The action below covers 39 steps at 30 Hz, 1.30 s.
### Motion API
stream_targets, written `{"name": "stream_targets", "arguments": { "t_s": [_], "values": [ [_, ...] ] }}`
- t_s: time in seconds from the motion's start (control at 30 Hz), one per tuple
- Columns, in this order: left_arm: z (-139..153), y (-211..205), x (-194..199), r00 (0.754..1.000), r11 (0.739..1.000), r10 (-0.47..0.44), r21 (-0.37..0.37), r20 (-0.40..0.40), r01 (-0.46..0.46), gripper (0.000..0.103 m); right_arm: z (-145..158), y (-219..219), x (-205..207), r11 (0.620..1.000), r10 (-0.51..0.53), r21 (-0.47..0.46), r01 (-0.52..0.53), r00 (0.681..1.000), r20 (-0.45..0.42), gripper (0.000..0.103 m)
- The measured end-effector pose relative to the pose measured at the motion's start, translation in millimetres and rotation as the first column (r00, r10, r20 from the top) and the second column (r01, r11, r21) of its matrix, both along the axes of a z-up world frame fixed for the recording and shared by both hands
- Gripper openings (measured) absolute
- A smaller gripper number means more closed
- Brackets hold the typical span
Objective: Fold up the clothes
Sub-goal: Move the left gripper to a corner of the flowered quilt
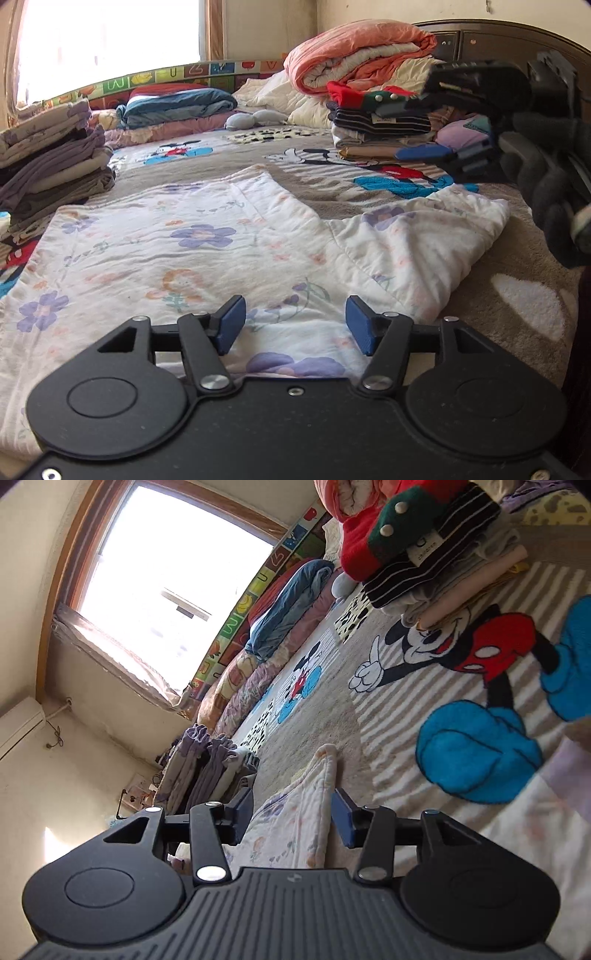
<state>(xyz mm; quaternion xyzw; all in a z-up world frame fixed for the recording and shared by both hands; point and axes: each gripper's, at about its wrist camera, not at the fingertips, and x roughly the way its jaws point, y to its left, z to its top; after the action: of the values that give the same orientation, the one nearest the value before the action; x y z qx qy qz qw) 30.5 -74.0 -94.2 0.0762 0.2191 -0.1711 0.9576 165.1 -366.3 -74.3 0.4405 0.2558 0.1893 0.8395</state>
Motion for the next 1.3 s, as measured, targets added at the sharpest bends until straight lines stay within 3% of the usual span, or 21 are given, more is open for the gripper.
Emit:
{"name": "stream_targets", "arguments": {
  "t_s": [0.13,0.3,0.43,0.67,0.9,1.07,1.17,1.2,1.27,1.3],
  "values": [
    [4.7,-16.0,-28.2,0.995,0.998,-0.046,0.041,0.084,0.043,0.059,-17.6,-25.4,-70.7,0.993,-0.113,0.029,0.112,0.993,0.024,0.051],
    [9.8,-38.9,-55.3,0.981,0.988,-0.116,0.116,0.158,0.098,0.059,-28.9,-58.9,-109.3,0.954,-0.286,0.099,0.283,0.958,0.008,0.056],
    [4.6,-50.2,-60.1,0.981,0.982,-0.136,0.152,0.14,0.115,0.059,-31.9,-72.4,-114.3,0.939,-0.334,0.081,0.333,0.943,0.0,0.07],
    [-12.0,-71.7,-62.9,0.984,0.959,-0.153,0.253,0.095,0.125,0.06,-55.9,-87.4,-113.7,0.907,-0.402,0.091,0.411,0.91,-0.098,0.069],
    [-14.0,-87.7,-64.6,0.986,0.942,-0.129,0.325,0.109,0.088,0.06,-60.1,-90.6,-104.6,0.912,-0.393,0.087,0.402,0.914,-0.102,0.069],
    [-3.7,-92.7,-48.4,0.99,0.954,-0.091,0.296,0.107,0.055,0.06,-59.7,-92.0,-95.6,0.929,-0.353,0.08,0.362,0.929,-0.107,0.069],
    [0.6,-94.0,-30.2,0.994,0.969,-0.052,0.247,0.092,0.028,0.06,-55.7,-87.5,-87.1,0.943,-0.328,0.012,0.331,0.938,-0.107,0.063],
    [-2.8,-95.7,-22.1,0.997,0.971,-0.059,0.232,0.042,0.048,0.06,-56.2,-87.2,-86.0,0.945,-0.323,0.014,0.327,0.941,-0.104,0.06],
    [-11.4,-99.6,-5.3,0.994,0.975,-0.081,0.2,-0.074,0.094,0.06,-58.3,-88.2,-83.1,0.95,-0.31,0.018,0.313,0.945,-0.103,0.048],
    [-10.1,-102.1,-5.2,0.994,0.973,-0.081,0.209,-0.073,0.095,0.061,-60.4,-89.1,-80.7,0.952,-0.301,0.02,0.305,0.947,-0.109,0.033]
  ]
}}
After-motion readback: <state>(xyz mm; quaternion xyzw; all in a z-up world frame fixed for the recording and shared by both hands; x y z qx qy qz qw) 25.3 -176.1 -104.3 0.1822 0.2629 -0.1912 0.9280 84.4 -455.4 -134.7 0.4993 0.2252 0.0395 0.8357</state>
